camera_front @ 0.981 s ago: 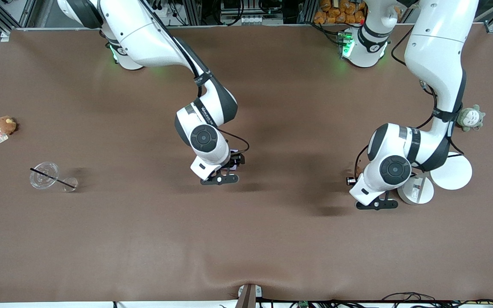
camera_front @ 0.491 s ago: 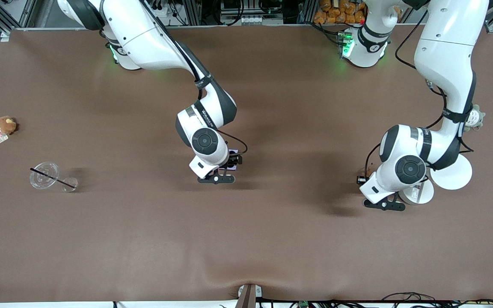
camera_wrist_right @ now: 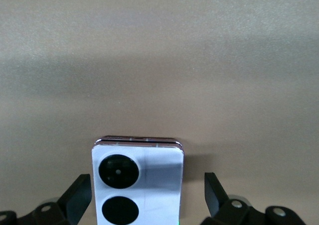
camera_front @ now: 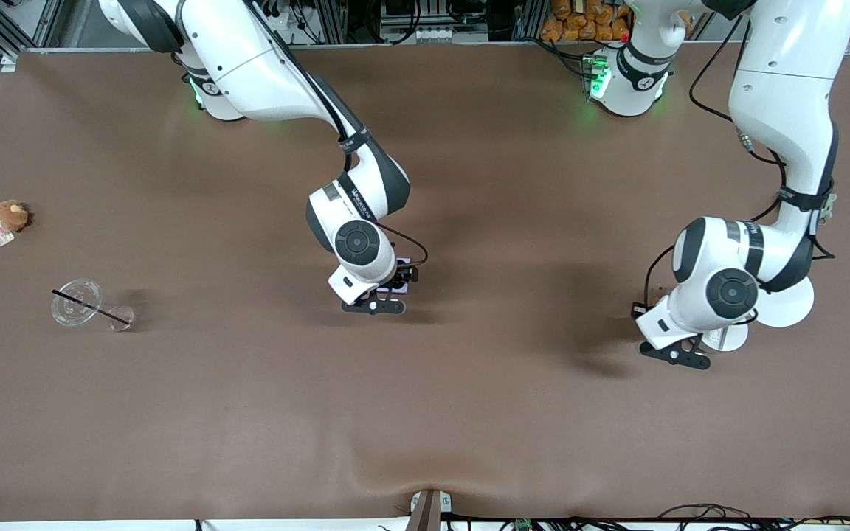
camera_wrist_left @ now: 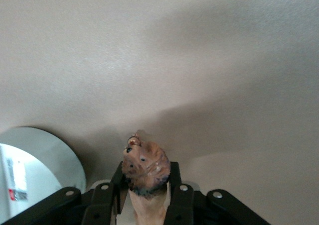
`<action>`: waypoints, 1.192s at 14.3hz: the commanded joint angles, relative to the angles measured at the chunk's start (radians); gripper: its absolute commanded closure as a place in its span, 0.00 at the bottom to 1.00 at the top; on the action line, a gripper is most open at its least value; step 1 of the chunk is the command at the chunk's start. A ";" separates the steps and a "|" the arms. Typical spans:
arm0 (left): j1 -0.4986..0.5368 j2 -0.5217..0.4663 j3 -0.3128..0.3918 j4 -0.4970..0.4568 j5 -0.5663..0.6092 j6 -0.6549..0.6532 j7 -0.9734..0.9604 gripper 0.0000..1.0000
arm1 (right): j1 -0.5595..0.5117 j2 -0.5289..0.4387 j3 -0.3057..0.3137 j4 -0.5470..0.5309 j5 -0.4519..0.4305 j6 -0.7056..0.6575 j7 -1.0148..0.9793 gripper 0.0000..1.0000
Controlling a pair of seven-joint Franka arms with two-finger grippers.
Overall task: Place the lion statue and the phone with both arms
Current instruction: 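Lift the lion with the left gripper while the right gripper grasps the phone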
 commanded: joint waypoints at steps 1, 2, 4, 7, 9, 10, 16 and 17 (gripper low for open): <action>0.035 -0.030 -0.015 -0.042 0.015 0.033 0.047 1.00 | 0.023 0.014 -0.010 0.004 0.016 0.020 0.016 0.00; 0.037 -0.030 -0.017 -0.044 0.015 0.035 0.054 1.00 | 0.024 0.017 -0.010 0.004 0.016 0.023 0.016 0.00; 0.045 -0.029 -0.021 -0.056 0.012 0.061 0.065 1.00 | 0.026 0.020 -0.010 0.002 0.016 0.023 0.016 0.00; 0.051 -0.027 -0.023 -0.058 0.011 0.066 0.070 0.90 | 0.026 0.030 -0.010 0.002 0.016 0.021 0.016 0.00; 0.051 -0.016 -0.023 -0.055 0.005 0.066 0.068 0.03 | 0.026 0.034 -0.010 0.002 0.016 0.021 0.016 0.00; 0.051 -0.016 -0.023 -0.053 0.006 0.066 0.070 0.00 | 0.026 0.034 -0.010 0.002 0.016 0.021 0.016 0.00; 0.043 -0.027 -0.023 -0.049 0.005 0.060 0.059 0.00 | 0.033 0.034 -0.010 -0.001 0.015 0.023 0.016 0.28; 0.042 -0.033 -0.023 -0.049 0.005 0.058 0.054 0.00 | 0.034 0.034 -0.010 -0.001 0.015 0.023 0.016 0.40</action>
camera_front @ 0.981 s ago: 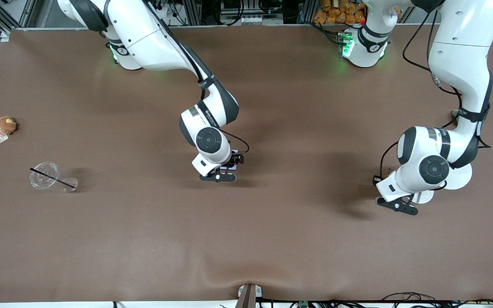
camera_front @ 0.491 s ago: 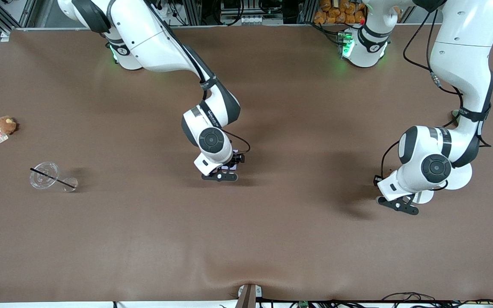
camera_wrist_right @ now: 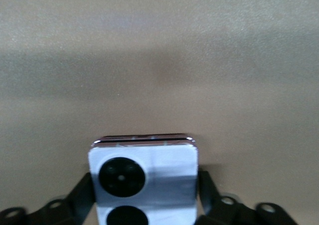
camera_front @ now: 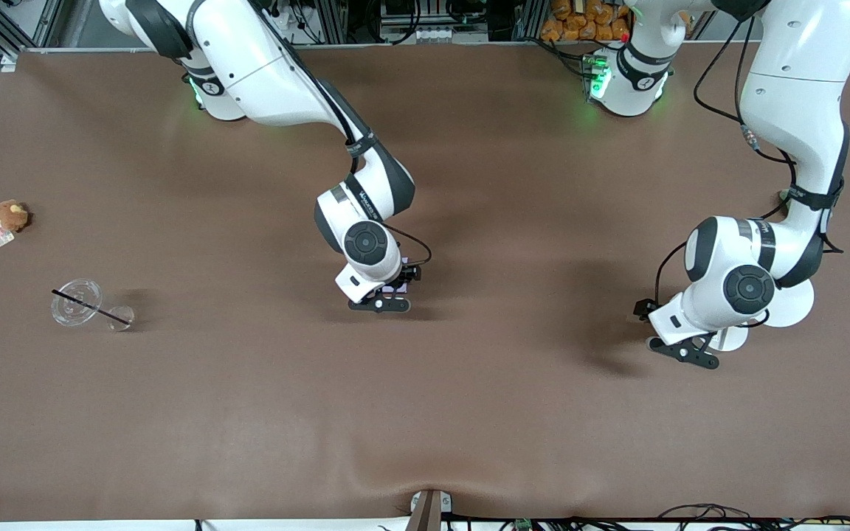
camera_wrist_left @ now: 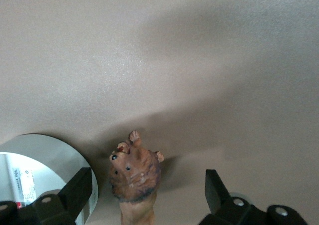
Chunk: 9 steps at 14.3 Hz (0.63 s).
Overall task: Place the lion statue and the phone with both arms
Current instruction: 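Lift the lion with the left gripper while the right gripper grasps the phone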
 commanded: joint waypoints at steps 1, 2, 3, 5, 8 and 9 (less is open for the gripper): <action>0.005 -0.042 -0.009 -0.016 0.005 0.006 -0.004 0.00 | 0.017 0.004 -0.011 0.000 0.014 0.009 0.012 0.51; 0.004 -0.058 -0.011 -0.016 0.005 -0.003 -0.020 0.00 | 0.017 0.004 -0.011 0.001 0.013 0.009 0.012 0.62; 0.004 -0.072 -0.024 -0.016 0.005 -0.026 -0.043 0.00 | 0.017 0.004 -0.012 0.000 0.011 0.009 0.011 0.69; 0.007 -0.100 -0.055 -0.014 0.005 -0.064 -0.112 0.00 | 0.011 -0.007 -0.018 0.001 0.011 0.000 0.011 0.72; 0.007 -0.150 -0.092 -0.013 0.003 -0.121 -0.192 0.00 | -0.012 -0.079 -0.067 0.003 0.010 -0.087 0.008 0.72; 0.007 -0.178 -0.104 -0.013 0.002 -0.155 -0.223 0.00 | -0.012 -0.106 -0.104 0.003 0.010 -0.118 -0.003 0.72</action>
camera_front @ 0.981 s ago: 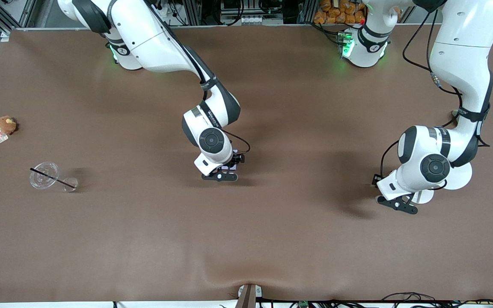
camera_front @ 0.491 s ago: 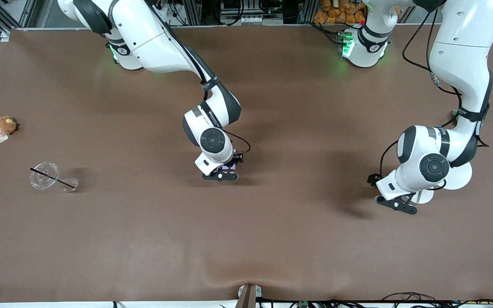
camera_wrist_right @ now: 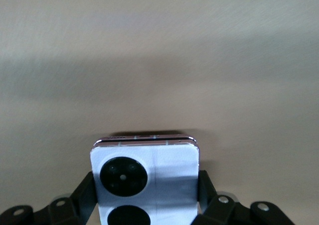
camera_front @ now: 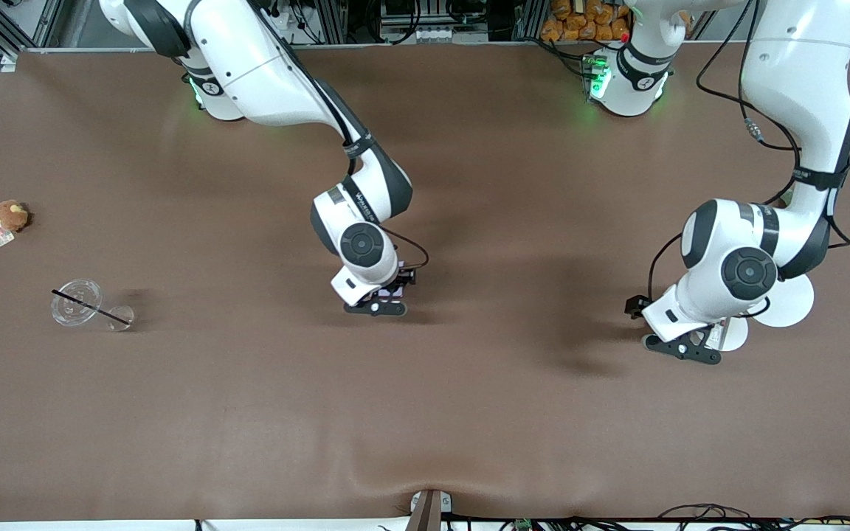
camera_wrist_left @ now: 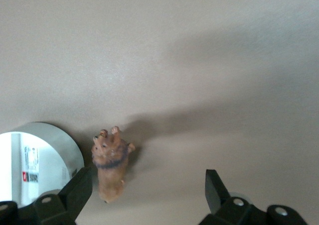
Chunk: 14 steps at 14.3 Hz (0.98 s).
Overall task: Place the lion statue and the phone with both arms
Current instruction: 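Carry the lion beside the lamp while the right gripper carries the phone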
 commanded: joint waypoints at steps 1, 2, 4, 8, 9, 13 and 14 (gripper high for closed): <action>0.009 -0.104 -0.033 -0.020 0.000 -0.102 -0.074 0.00 | -0.013 -0.106 -0.083 -0.015 0.010 -0.092 -0.010 0.72; 0.011 -0.148 -0.040 -0.023 -0.004 -0.152 -0.097 0.00 | -0.013 -0.119 -0.119 -0.015 0.008 -0.099 -0.017 0.72; 0.009 -0.222 -0.065 -0.011 -0.004 -0.243 -0.158 0.00 | -0.014 -0.129 -0.200 -0.015 0.008 -0.125 -0.095 0.72; 0.012 -0.261 -0.080 0.156 -0.041 -0.410 -0.167 0.00 | -0.133 -0.129 -0.277 -0.018 0.011 -0.135 -0.371 0.71; 0.012 -0.259 -0.080 0.216 -0.041 -0.450 -0.166 0.00 | -0.178 -0.126 -0.277 -0.018 0.011 -0.133 -0.440 0.71; 0.016 -0.267 -0.073 0.350 -0.043 -0.587 -0.166 0.00 | -0.348 -0.114 -0.272 -0.034 0.022 -0.127 -0.670 0.72; 0.019 -0.282 -0.071 0.360 -0.043 -0.608 -0.165 0.00 | -0.376 -0.107 -0.271 -0.038 0.025 -0.127 -0.703 0.71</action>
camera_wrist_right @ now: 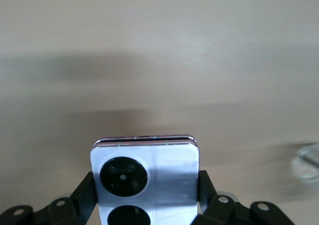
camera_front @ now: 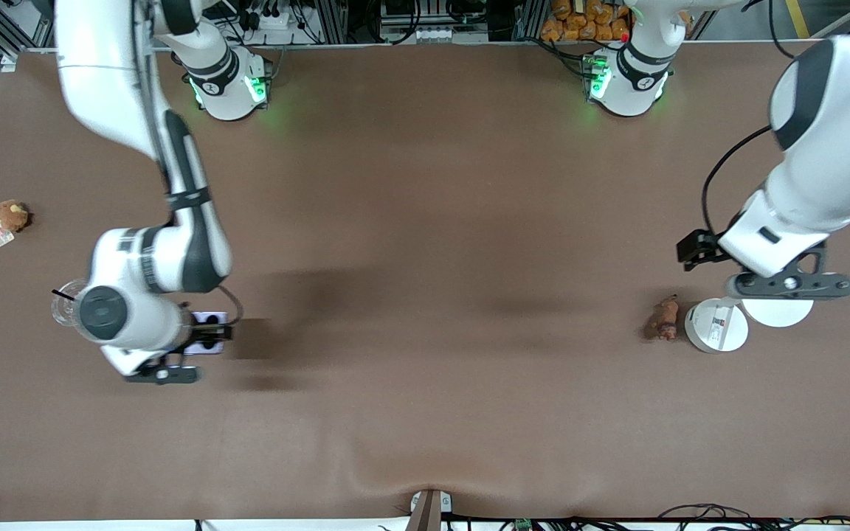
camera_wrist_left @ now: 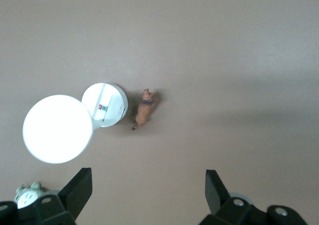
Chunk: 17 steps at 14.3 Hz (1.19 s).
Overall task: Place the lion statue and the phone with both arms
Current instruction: 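Carry the lion beside the lamp while the right gripper carries the phone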
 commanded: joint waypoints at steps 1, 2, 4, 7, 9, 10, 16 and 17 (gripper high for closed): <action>0.014 -0.020 -0.003 0.054 -0.015 -0.075 0.000 0.00 | -0.082 0.009 0.019 -0.015 0.028 0.006 -0.092 0.71; 0.037 -0.039 -0.004 0.054 -0.033 -0.078 0.004 0.00 | -0.096 0.019 0.022 -0.015 0.032 0.006 -0.097 0.72; 0.054 -0.074 -0.006 0.054 -0.085 -0.109 0.004 0.00 | -0.113 0.046 0.022 -0.015 0.034 0.014 -0.097 0.71; 0.051 -0.132 0.005 0.045 -0.095 -0.170 0.007 0.00 | -0.149 0.076 0.047 -0.015 0.062 0.035 -0.100 0.71; -0.005 -0.166 0.077 0.040 -0.096 -0.218 0.021 0.00 | -0.185 0.090 0.073 -0.015 0.063 0.037 -0.102 0.71; -0.050 -0.188 0.133 0.032 -0.098 -0.232 0.027 0.00 | -0.202 0.098 0.082 -0.015 0.063 0.037 -0.108 0.70; -0.173 -0.297 0.312 -0.054 -0.156 -0.288 0.062 0.00 | -0.229 0.116 0.087 -0.032 0.066 0.057 -0.126 0.65; -0.170 -0.309 0.312 -0.055 -0.156 -0.298 0.062 0.00 | -0.231 0.118 0.087 -0.039 0.066 0.060 -0.126 0.58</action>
